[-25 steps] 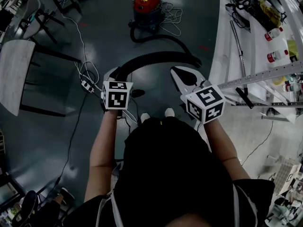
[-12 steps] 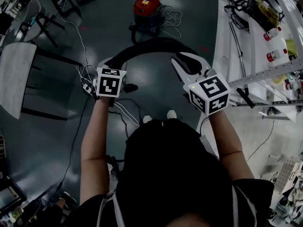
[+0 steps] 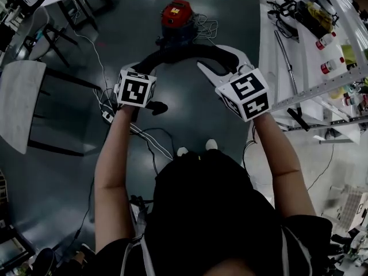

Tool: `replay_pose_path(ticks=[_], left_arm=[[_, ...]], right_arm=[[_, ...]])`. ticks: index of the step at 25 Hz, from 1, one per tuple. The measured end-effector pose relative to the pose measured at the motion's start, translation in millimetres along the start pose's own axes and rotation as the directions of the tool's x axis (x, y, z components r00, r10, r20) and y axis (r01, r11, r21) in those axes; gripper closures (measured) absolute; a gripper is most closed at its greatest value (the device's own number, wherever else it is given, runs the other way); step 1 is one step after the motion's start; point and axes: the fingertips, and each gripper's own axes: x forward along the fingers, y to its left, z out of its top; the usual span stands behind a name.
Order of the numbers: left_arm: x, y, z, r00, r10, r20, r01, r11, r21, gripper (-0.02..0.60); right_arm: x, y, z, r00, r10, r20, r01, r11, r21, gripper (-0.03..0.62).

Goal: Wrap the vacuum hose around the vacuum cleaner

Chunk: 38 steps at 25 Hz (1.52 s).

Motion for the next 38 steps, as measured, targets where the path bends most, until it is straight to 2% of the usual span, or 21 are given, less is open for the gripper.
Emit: replay_pose_path(ticks=[3, 9, 14, 16, 17, 18, 20, 22, 26, 30, 34, 35, 38], left_arm=[[-2.9, 4.0, 3.8, 1.000, -0.001, 0.013, 0.001, 1.000, 0.017, 0.411], [-17.5, 23.5, 24.9, 0.997, 0.004, 0.082, -0.007, 0.999, 0.040, 0.411], [-30.1, 31.2, 51.1, 0.990, -0.009, 0.140, -0.007, 0.994, 0.110, 0.415], [-32.2, 24.1, 60.0, 0.986, -0.028, 0.163, 0.006, 0.991, 0.137, 0.416], [-32.9, 20.9, 63.9, 0.984, -0.037, 0.172, 0.011, 0.989, 0.150, 0.416], [-33.3, 18.3, 68.2, 0.982, -0.044, 0.182, 0.014, 0.986, 0.164, 0.416], [-32.8, 14.5, 77.7, 0.978, -0.051, 0.203, 0.015, 0.984, 0.178, 0.417], [-29.0, 12.2, 85.2, 0.975, -0.056, 0.214, 0.019, 0.985, 0.171, 0.416], [-13.7, 9.8, 96.6, 0.971, -0.071, 0.226, 0.038, 0.988, 0.147, 0.404], [7.2, 5.4, 110.3, 0.967, -0.051, 0.250, 0.027, 0.995, 0.098, 0.396], [17.0, 5.1, 124.6, 0.942, -0.060, 0.329, 0.064, 0.998, -0.003, 0.318], [18.4, 6.6, 126.0, 0.935, -0.063, 0.348, 0.072, 0.997, -0.012, 0.294], [27.6, 11.1, 125.7, 0.918, -0.048, 0.395, 0.060, 0.998, -0.018, 0.276]], right_arm=[[17.0, 2.9, -2.8, 0.998, 0.008, -0.068, -0.012, 0.998, -0.069, 0.316], [40.8, -3.7, -1.0, 0.992, -0.078, -0.097, 0.061, 0.983, -0.172, 0.287], [58.9, -16.6, -0.9, 0.975, -0.159, -0.155, 0.106, 0.947, -0.303, 0.269], [60.8, -27.1, -2.1, 0.966, -0.197, -0.168, 0.128, 0.928, -0.349, 0.267], [61.7, -31.9, -1.5, 0.963, -0.211, -0.168, 0.138, 0.921, -0.364, 0.283], [62.4, -36.0, -0.1, 0.962, -0.219, -0.164, 0.145, 0.917, -0.371, 0.327], [62.7, -42.5, 2.5, 0.964, -0.216, -0.157, 0.145, 0.918, -0.370, 0.436], [61.6, -48.8, 4.9, 0.968, -0.207, -0.145, 0.145, 0.924, -0.353, 0.457], [62.0, -65.4, 9.4, 0.968, -0.219, -0.120, 0.174, 0.936, -0.306, 0.473], [66.0, -91.1, 6.9, 0.963, -0.234, -0.135, 0.191, 0.943, -0.273, 0.473], [65.0, -121.8, -2.0, 0.958, -0.256, -0.127, 0.226, 0.952, -0.208, 0.471], [64.0, -128.6, -2.9, 0.958, -0.260, -0.123, 0.235, 0.954, -0.186, 0.471], [63.8, -145.1, -4.2, 0.956, -0.268, -0.116, 0.248, 0.955, -0.162, 0.471]])
